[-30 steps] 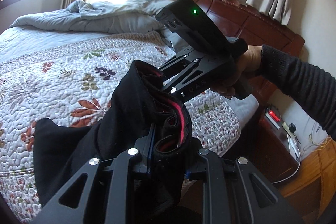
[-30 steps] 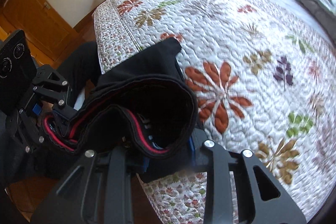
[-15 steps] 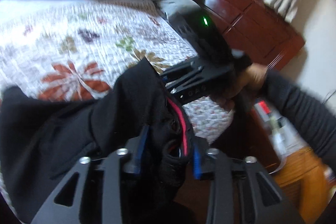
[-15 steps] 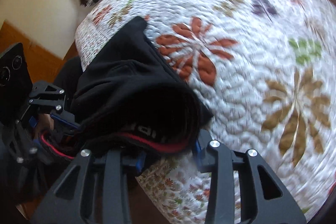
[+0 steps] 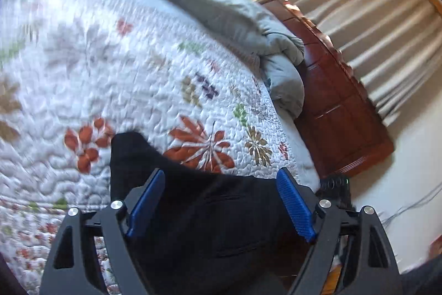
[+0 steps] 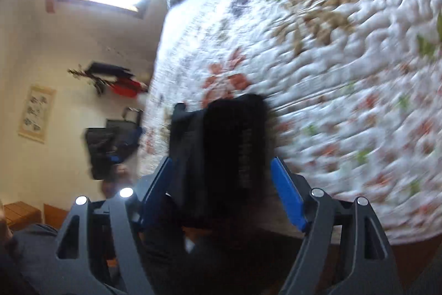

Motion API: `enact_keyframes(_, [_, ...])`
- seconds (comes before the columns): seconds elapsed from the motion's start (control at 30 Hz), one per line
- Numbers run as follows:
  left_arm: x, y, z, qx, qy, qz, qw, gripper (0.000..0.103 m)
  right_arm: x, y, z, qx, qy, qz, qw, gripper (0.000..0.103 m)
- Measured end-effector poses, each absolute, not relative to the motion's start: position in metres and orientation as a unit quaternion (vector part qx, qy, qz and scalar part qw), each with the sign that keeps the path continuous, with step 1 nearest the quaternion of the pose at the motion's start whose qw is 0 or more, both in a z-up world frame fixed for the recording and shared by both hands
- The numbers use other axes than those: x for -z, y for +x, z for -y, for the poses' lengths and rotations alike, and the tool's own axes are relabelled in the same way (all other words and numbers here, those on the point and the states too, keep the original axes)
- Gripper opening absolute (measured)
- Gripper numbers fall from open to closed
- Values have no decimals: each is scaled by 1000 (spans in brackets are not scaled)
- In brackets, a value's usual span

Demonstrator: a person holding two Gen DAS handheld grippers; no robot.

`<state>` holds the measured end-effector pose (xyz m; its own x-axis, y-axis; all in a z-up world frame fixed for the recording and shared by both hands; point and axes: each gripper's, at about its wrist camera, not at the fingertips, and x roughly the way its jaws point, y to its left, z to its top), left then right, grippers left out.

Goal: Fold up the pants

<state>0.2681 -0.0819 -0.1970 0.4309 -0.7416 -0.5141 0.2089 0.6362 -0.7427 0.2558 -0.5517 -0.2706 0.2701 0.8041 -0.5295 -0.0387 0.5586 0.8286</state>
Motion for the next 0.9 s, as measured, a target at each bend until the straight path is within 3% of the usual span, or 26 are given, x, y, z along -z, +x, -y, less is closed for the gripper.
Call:
enact_keyframes(0.1, [233,280,77,323,-364,-463,741,83,271,256,527,-299,384,-505,712,73])
enact_keyframes(0.13, [240,281,78,323,-373,-465,735,82,272,260,517,-299,382,-510,710,68])
enact_keyframes(0.17, [246,281,79,325,-377,-466,731,82,274,263,511,-299,373,-519,709,44])
enact_keyframes(0.2, [251,282,81,320,-379,-469,731,80,275,267,496,-294,338,-547,707,13])
enact_keyframes(0.23, [256,284,81,316,-389,-470,726,77,275,269,489,-286,312,-560,712,8])
enact_keyframes(0.3, [270,289,82,301,-397,-481,721,69,274,266,486,-269,283,-578,717,7])
enact_keyframes(0.33, [278,292,82,282,-389,-495,724,52,280,264,490,-249,275,-587,719,7])
enact_keyframes(0.37, [286,295,82,275,-391,-502,721,43,291,263,495,-223,265,-600,721,8])
enact_keyframes(0.4, [292,296,79,274,-401,-503,715,41,300,260,499,-215,277,-604,715,9])
enact_keyframes(0.5, [288,294,75,274,-412,-501,710,46,286,251,498,-229,304,-572,726,19])
enact_keyframes(0.57, [274,289,70,275,-404,-488,723,61,275,238,506,-213,325,-556,735,24])
enact_keyframes(0.8, [235,276,63,307,-385,-450,745,74,275,178,516,-183,364,-548,730,54])
enact_keyframes(0.83, [235,276,65,307,-381,-454,745,74,279,176,511,-184,363,-550,729,53])
enact_keyframes(0.9, [241,279,70,305,-377,-469,739,74,282,179,499,-190,352,-560,726,15])
